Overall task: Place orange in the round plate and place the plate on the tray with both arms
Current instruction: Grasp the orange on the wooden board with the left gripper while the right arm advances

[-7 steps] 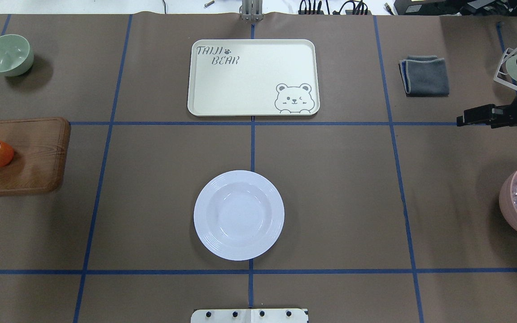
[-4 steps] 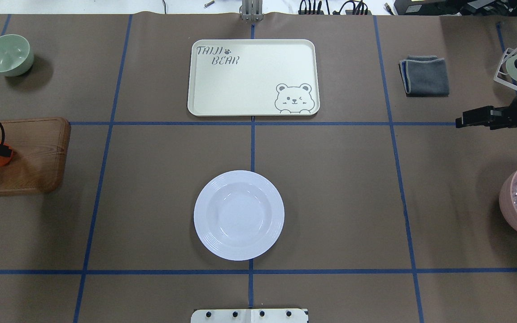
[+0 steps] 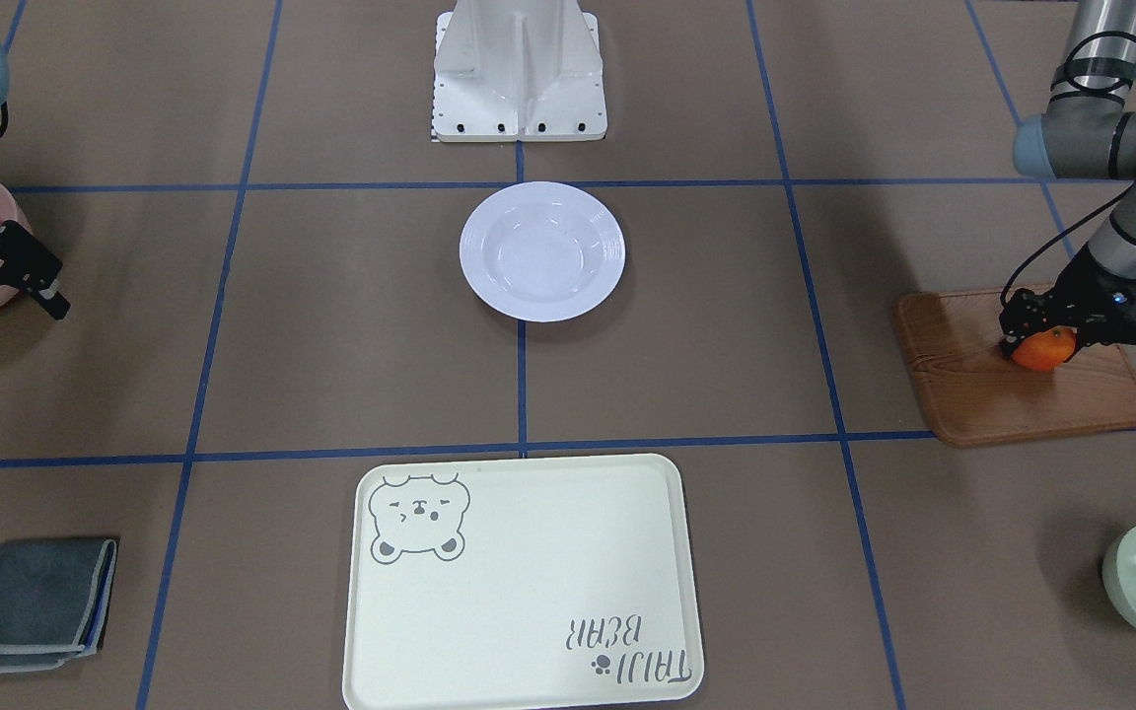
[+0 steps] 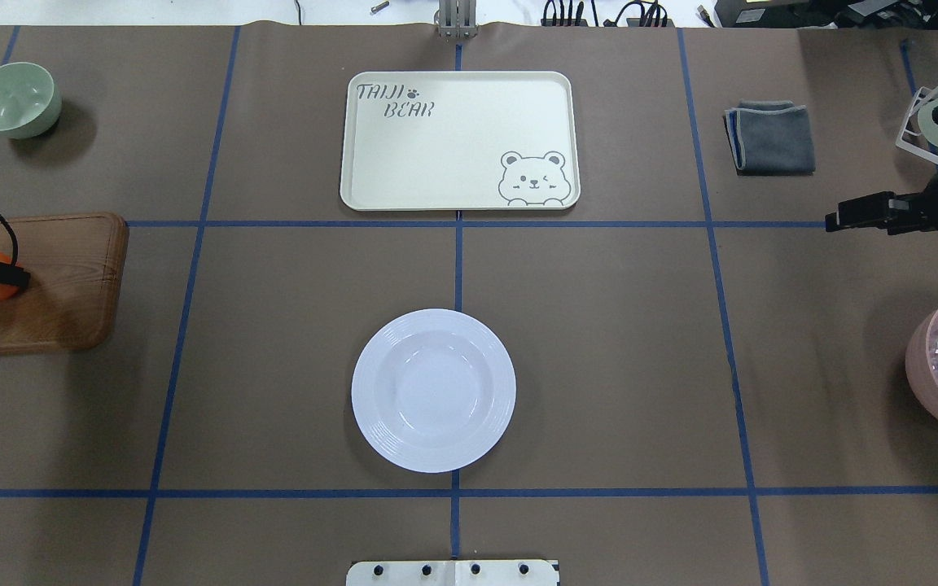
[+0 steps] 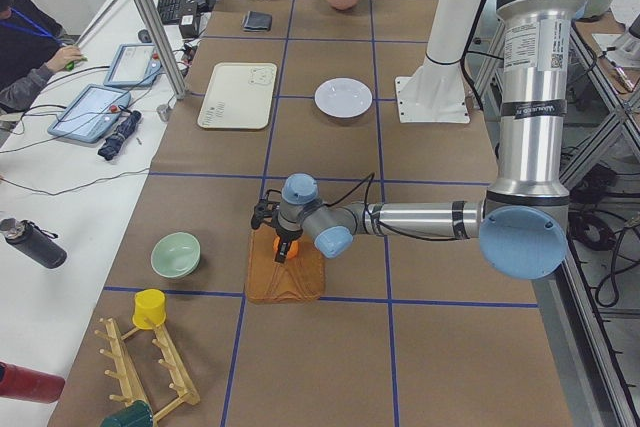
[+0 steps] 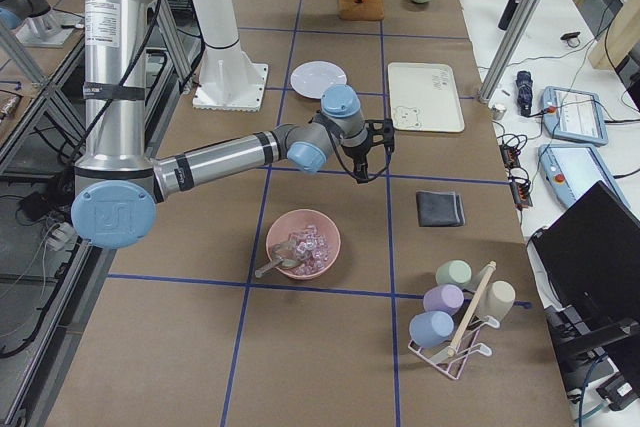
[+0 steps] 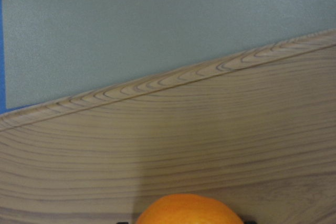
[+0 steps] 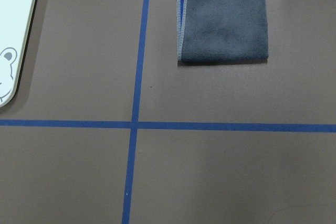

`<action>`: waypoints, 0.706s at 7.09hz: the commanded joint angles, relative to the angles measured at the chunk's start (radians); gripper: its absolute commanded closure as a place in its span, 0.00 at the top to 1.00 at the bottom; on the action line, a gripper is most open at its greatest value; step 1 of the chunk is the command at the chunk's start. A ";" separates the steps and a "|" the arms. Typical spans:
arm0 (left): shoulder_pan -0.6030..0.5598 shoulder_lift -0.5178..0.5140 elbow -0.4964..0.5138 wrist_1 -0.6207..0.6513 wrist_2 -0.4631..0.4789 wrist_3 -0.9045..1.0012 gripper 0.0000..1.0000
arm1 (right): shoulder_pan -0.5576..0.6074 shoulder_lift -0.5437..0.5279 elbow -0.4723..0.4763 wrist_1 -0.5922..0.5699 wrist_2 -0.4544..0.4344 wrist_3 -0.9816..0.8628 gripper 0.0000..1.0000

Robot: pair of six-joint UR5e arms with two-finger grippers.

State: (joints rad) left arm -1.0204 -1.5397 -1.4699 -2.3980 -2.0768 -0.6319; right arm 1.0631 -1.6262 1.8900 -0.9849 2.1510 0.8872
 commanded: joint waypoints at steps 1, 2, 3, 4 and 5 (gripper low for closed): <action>-0.009 0.000 -0.085 0.016 -0.067 -0.014 0.00 | -0.002 0.002 0.000 0.027 0.001 -0.001 1.00; -0.006 -0.016 -0.154 0.090 -0.062 -0.116 0.00 | -0.003 0.002 -0.003 0.061 0.003 0.007 1.00; -0.003 -0.061 -0.252 0.228 -0.057 -0.185 0.00 | -0.015 0.011 -0.002 0.063 0.004 0.050 1.00; 0.015 -0.109 -0.335 0.352 -0.051 -0.234 0.00 | -0.037 0.020 -0.002 0.102 0.000 0.123 1.00; 0.075 -0.140 -0.378 0.406 -0.011 -0.311 0.00 | -0.054 0.029 0.000 0.153 -0.003 0.228 1.00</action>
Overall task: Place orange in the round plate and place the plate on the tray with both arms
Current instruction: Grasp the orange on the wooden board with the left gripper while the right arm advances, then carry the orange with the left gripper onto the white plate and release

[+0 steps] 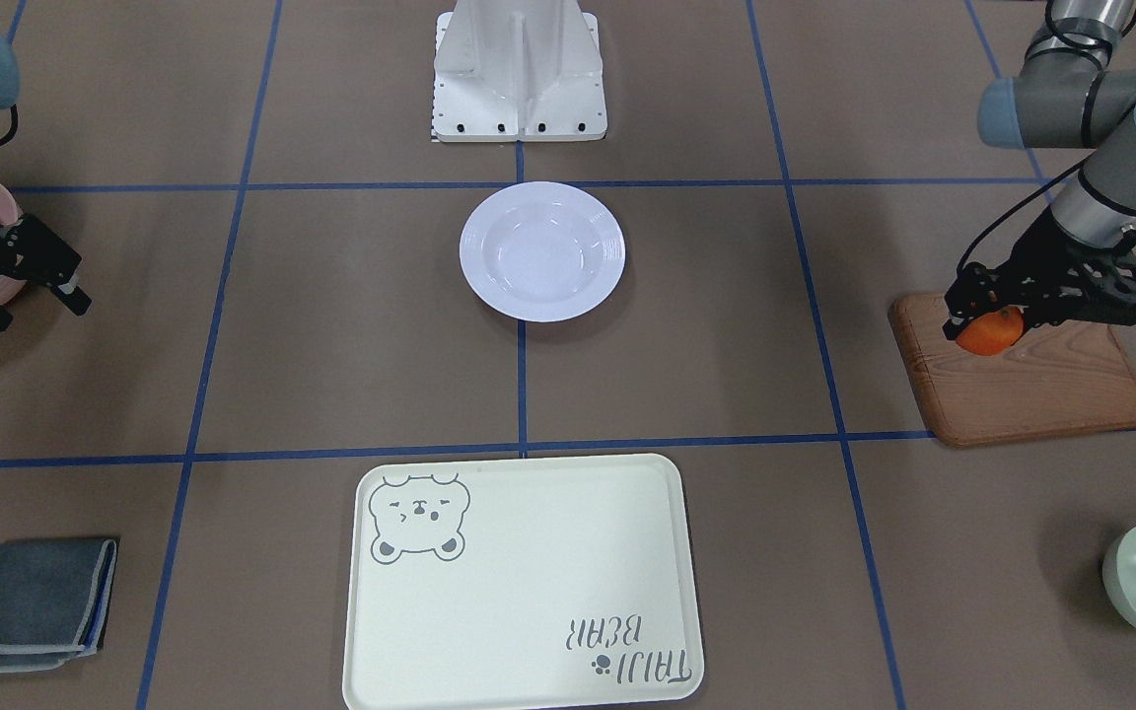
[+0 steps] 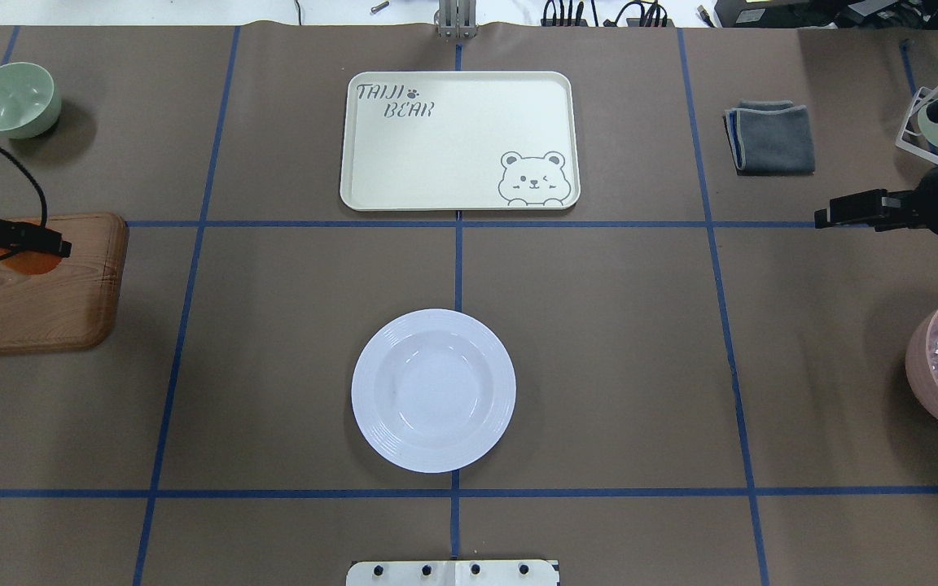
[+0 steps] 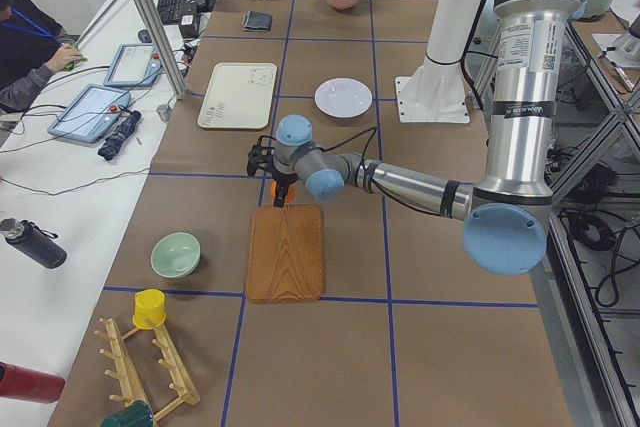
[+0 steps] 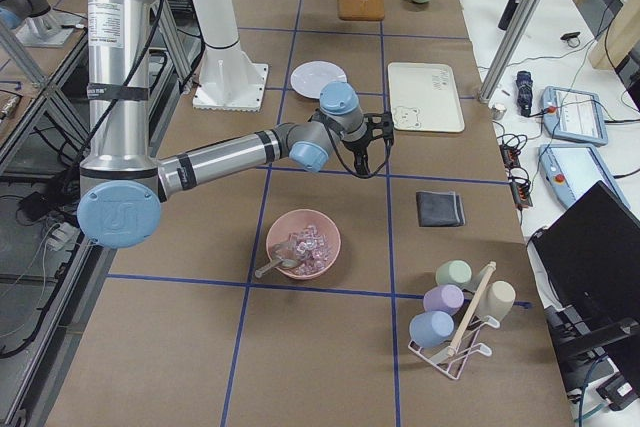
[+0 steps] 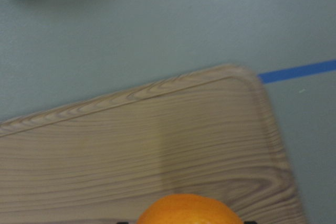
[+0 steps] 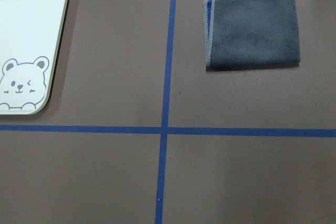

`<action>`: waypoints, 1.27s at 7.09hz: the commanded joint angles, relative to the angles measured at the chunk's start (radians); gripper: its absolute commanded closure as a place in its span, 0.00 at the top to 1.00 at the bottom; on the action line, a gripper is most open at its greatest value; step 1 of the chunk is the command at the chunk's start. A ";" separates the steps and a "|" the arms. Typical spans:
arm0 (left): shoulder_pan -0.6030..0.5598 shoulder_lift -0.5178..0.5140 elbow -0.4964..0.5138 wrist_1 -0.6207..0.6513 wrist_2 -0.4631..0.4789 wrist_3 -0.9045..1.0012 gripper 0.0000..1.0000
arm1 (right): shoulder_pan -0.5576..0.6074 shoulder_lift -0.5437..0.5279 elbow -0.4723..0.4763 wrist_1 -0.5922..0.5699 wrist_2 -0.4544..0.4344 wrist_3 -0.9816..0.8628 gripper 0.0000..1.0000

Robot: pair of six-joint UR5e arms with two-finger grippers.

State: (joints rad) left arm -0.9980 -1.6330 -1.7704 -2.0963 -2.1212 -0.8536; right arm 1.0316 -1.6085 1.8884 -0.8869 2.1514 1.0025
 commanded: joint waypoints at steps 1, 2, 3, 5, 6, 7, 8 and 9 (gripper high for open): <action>0.124 -0.112 -0.084 0.140 0.084 -0.198 0.00 | -0.054 0.012 0.001 0.112 -0.037 0.199 0.99; 0.206 -0.199 -0.102 0.238 0.136 -0.303 0.00 | -0.092 0.013 0.005 0.140 -0.086 0.300 0.98; 0.279 -0.322 -0.134 0.407 0.189 -0.394 0.00 | -0.128 0.018 0.009 0.152 -0.138 0.380 0.98; 0.500 -0.541 -0.118 0.627 0.352 -0.583 0.00 | -0.176 0.024 0.009 0.154 -0.197 0.406 0.99; 0.575 -0.585 -0.066 0.636 0.407 -0.658 0.00 | -0.180 0.025 0.009 0.155 -0.196 0.406 1.00; 0.616 -0.632 0.021 0.634 0.443 -0.680 0.00 | -0.185 0.027 0.009 0.155 -0.196 0.406 1.00; 0.652 -0.658 0.066 0.624 0.476 -0.699 0.00 | -0.185 0.033 0.009 0.155 -0.197 0.406 1.00; 0.660 -0.686 0.086 0.621 0.477 -0.699 0.00 | -0.188 0.035 0.008 0.155 -0.197 0.406 1.00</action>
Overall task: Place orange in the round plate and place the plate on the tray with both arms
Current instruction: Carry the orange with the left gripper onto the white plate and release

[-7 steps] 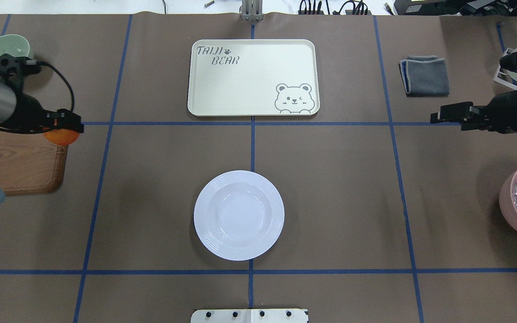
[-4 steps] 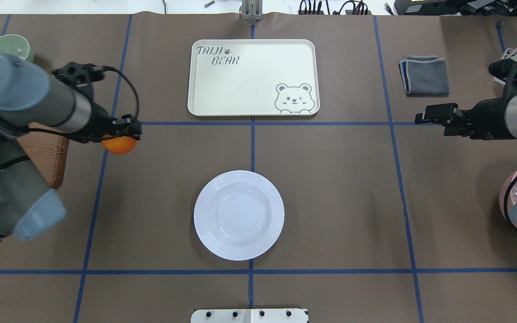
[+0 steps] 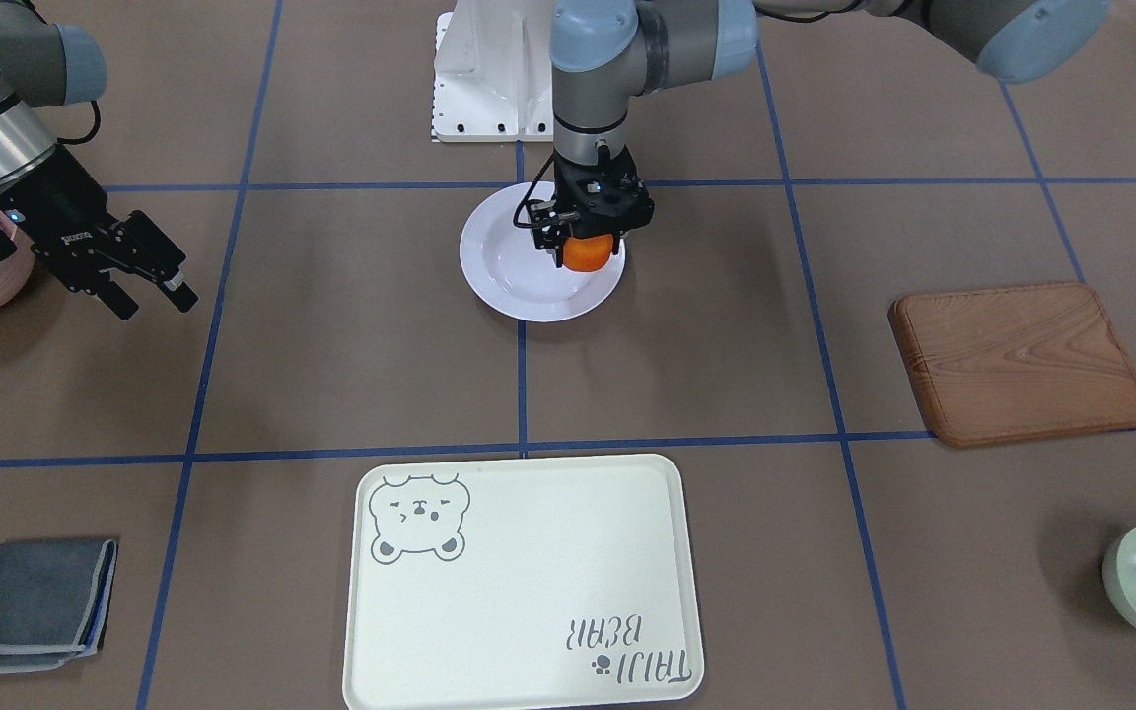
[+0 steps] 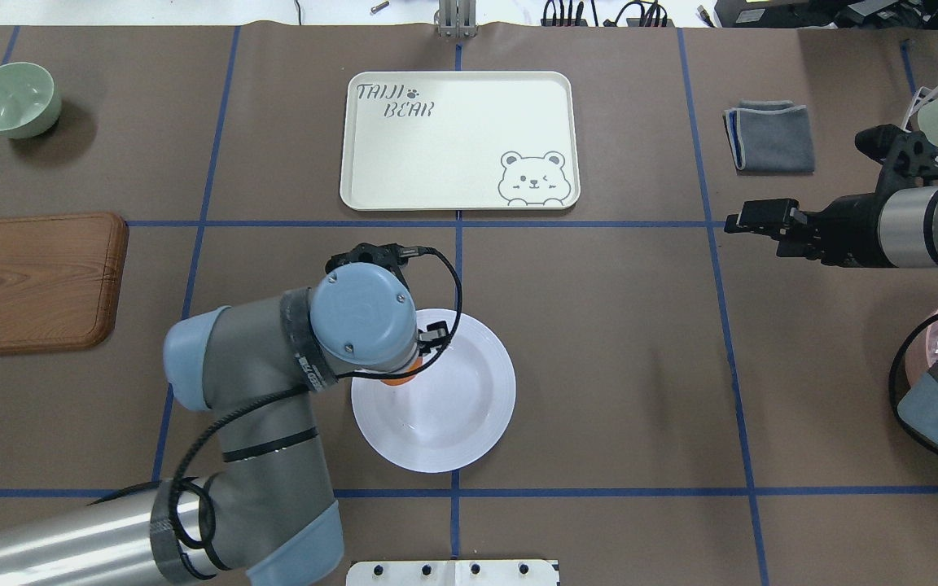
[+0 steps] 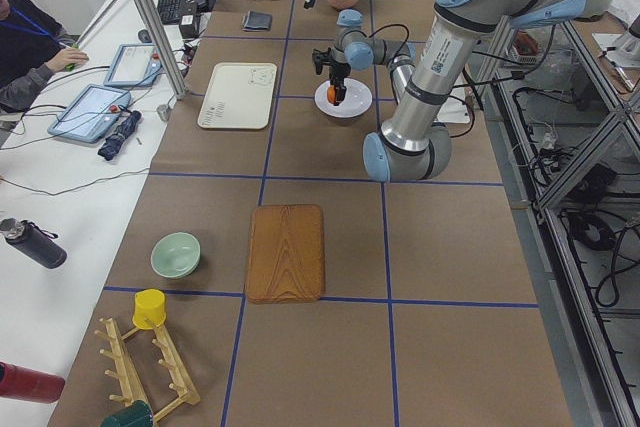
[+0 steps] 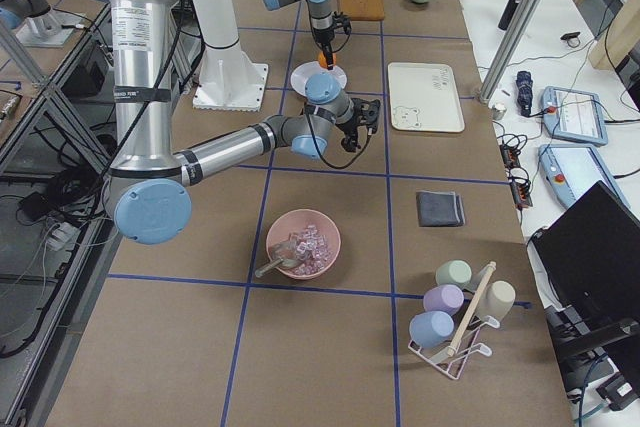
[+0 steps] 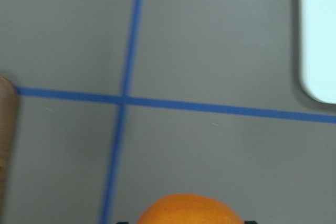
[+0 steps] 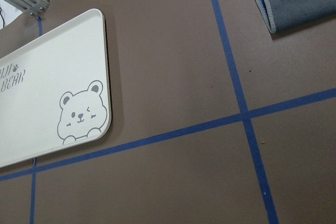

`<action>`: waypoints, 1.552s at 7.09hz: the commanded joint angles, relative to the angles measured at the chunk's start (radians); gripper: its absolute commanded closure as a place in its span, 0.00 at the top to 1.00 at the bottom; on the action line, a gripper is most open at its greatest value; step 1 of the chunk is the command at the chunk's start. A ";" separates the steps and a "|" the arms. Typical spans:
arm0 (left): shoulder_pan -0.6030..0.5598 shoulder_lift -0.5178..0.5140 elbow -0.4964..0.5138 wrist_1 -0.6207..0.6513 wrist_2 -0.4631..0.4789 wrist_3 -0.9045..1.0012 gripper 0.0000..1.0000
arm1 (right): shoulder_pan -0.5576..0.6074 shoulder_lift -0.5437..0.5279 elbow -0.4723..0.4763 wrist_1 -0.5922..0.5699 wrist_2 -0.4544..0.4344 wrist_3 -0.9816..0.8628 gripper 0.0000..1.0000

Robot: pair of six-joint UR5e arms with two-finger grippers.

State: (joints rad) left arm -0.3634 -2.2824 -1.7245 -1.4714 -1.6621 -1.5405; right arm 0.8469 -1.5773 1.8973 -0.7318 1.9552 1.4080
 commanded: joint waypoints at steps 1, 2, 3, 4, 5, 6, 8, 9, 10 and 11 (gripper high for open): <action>0.034 -0.057 0.057 -0.018 0.019 -0.013 0.00 | -0.005 0.011 -0.001 0.000 -0.001 0.000 1.00; 0.037 -0.060 0.084 -0.047 0.019 -0.012 0.14 | -0.005 0.013 -0.001 0.000 -0.001 0.000 1.00; 0.037 -0.061 0.123 -0.082 0.019 -0.009 0.66 | -0.006 0.013 -0.001 0.000 -0.001 0.000 1.00; 0.037 -0.065 0.141 -0.101 0.021 -0.009 0.97 | -0.011 0.013 -0.001 0.000 -0.001 0.002 1.00; 0.037 -0.065 0.140 -0.101 0.021 -0.010 0.98 | -0.012 0.026 -0.001 0.000 -0.001 0.021 1.00; 0.037 -0.065 0.129 -0.099 0.022 -0.010 0.98 | -0.011 0.031 0.000 0.000 -0.001 0.054 0.99; 0.000 -0.036 -0.002 -0.069 0.012 0.000 0.98 | -0.014 0.031 0.029 0.002 0.001 0.095 0.99; -0.041 0.009 -0.089 -0.005 -0.029 0.052 0.98 | -0.029 0.031 0.043 0.011 -0.001 0.123 1.00; -0.130 0.032 -0.149 0.058 -0.104 0.182 0.98 | -0.049 0.028 0.043 0.076 -0.021 0.181 1.00; -0.238 0.070 -0.155 0.074 -0.176 0.276 0.98 | -0.092 0.026 0.045 0.104 -0.080 0.222 1.00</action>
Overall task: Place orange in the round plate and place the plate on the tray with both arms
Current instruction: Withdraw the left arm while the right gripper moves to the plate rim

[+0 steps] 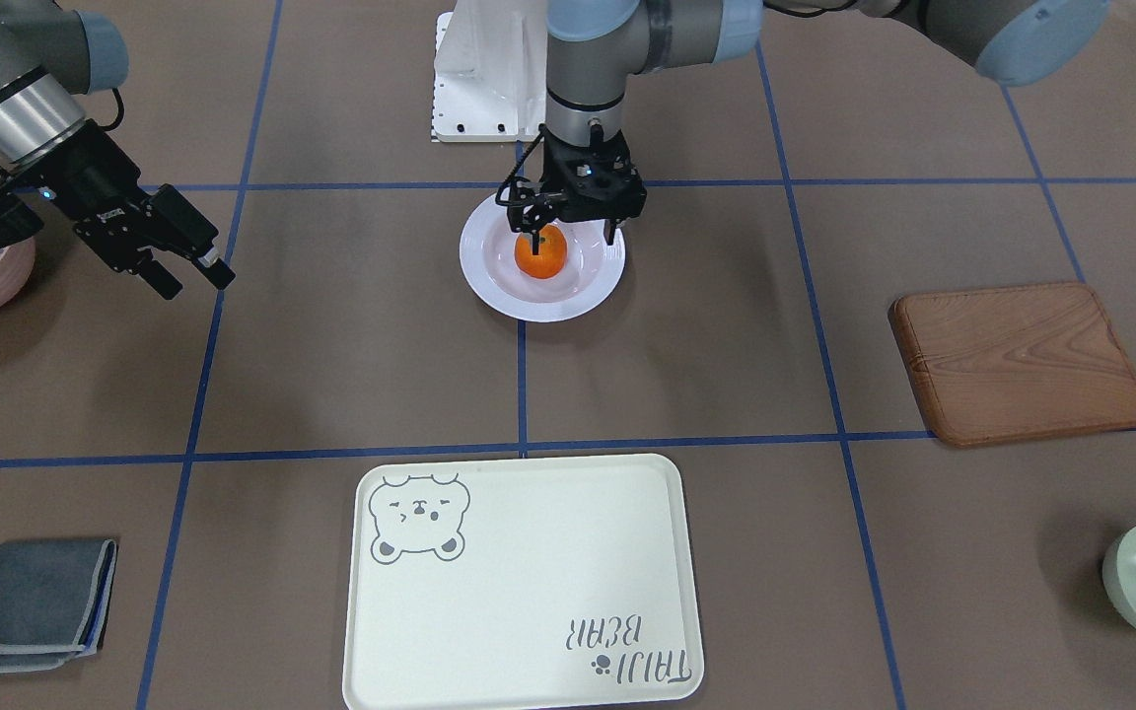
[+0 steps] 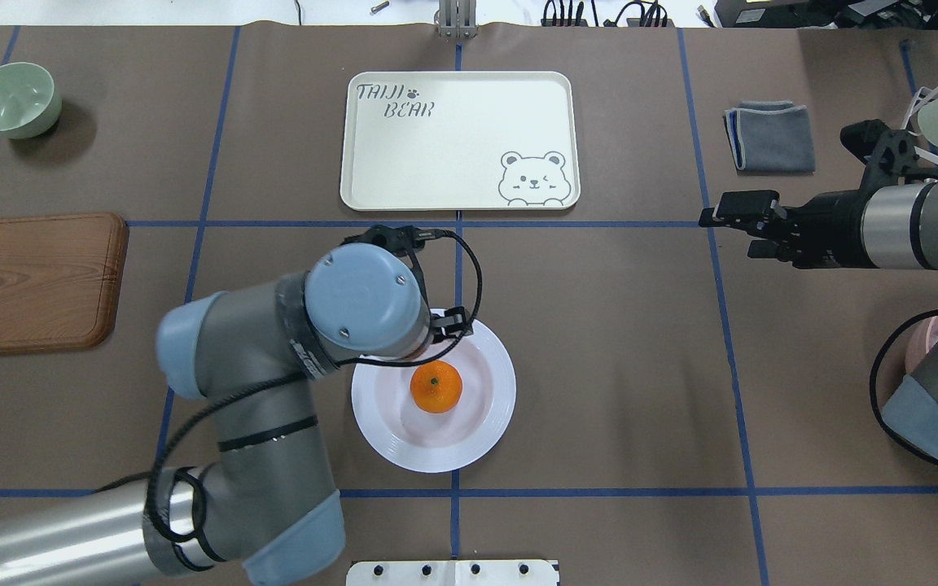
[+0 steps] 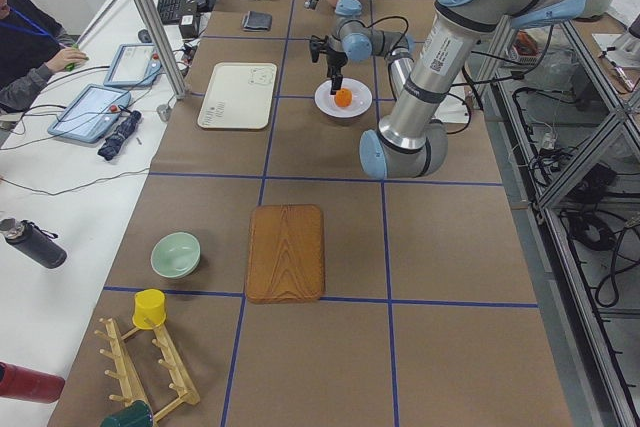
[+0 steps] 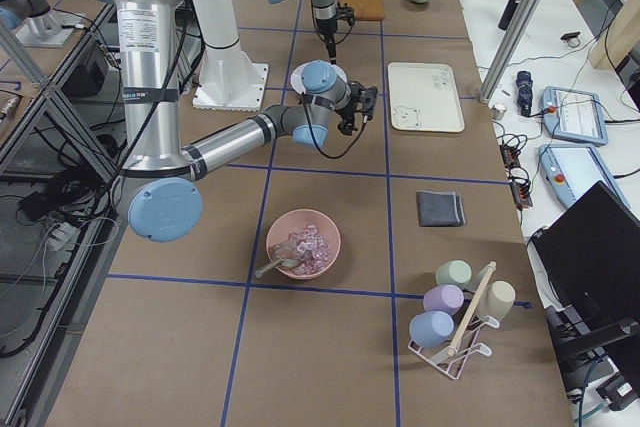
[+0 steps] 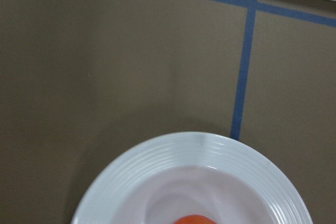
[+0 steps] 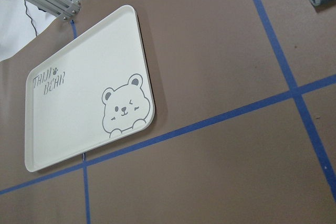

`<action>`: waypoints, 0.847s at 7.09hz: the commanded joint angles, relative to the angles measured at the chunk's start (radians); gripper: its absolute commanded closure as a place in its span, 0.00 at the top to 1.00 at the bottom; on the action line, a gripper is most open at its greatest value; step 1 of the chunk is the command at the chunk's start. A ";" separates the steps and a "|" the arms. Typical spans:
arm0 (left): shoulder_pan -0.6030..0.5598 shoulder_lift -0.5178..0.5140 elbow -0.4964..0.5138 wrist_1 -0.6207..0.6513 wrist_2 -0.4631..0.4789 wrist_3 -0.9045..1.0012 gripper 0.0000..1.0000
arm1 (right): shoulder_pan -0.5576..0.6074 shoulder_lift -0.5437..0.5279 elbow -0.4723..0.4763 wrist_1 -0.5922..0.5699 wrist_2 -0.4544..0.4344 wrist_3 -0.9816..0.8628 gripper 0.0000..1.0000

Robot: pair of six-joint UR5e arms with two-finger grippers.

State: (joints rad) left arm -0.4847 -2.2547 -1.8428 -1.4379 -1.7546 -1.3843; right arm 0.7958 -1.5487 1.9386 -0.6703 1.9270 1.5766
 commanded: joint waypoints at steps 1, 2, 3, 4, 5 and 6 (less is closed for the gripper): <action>-0.249 0.114 -0.036 0.039 -0.185 0.331 0.98 | -0.128 -0.001 0.013 0.044 -0.166 0.106 1.00; -0.347 0.186 -0.036 0.039 -0.241 0.491 0.98 | -0.220 0.001 0.032 0.044 -0.292 0.150 1.00; -0.432 0.229 -0.032 0.039 -0.252 0.610 0.98 | -0.319 0.001 0.046 0.044 -0.428 0.239 0.99; -0.499 0.263 -0.035 0.040 -0.310 0.733 0.98 | -0.421 0.002 0.052 0.044 -0.568 0.275 0.99; -0.584 0.320 -0.035 0.028 -0.359 0.787 0.98 | -0.496 0.028 0.051 0.038 -0.657 0.334 0.99; -0.616 0.407 -0.041 0.024 -0.359 0.895 0.98 | -0.559 0.032 0.045 0.035 -0.724 0.350 0.99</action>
State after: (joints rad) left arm -1.0382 -1.9364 -1.8792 -1.4073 -2.0903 -0.6067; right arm 0.3242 -1.5279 1.9869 -0.6309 1.3039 1.8878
